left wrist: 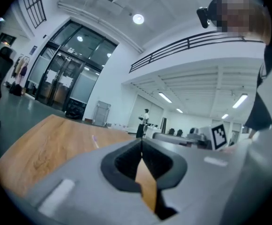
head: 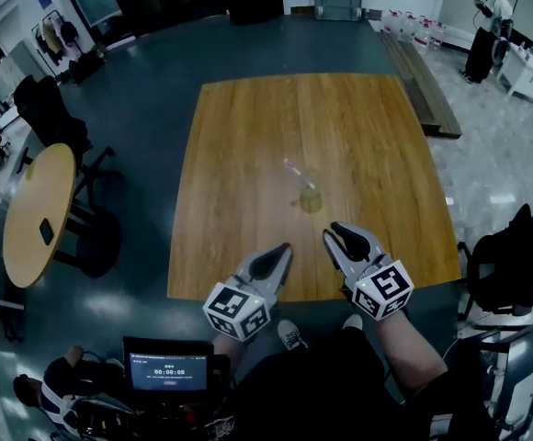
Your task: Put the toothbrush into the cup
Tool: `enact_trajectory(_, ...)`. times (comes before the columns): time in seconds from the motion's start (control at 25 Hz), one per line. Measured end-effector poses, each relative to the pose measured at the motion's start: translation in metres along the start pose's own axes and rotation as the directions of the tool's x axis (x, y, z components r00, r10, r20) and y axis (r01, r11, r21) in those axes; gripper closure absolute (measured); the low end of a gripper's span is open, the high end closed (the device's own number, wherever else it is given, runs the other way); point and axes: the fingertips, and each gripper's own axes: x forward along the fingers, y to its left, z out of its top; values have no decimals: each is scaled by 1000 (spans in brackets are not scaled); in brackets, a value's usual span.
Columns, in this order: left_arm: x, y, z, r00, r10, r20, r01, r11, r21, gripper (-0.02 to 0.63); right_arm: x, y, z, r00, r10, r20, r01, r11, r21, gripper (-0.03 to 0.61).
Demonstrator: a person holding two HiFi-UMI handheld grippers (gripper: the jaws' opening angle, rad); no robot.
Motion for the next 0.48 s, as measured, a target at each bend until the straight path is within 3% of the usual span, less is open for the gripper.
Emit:
enact_trajectory(0.24, 11, -57, -11, 998, -67, -14, 68, 997, 29, 614, -71, 26, -3, 1000, -21, 19, 19, 996, 88, 489)
enact_trajectory(0.48, 1, -126, -55, 997, -66, -45, 65, 998, -22, 614, -145, 54, -30, 998, 41, -36, -34, 986, 166, 489)
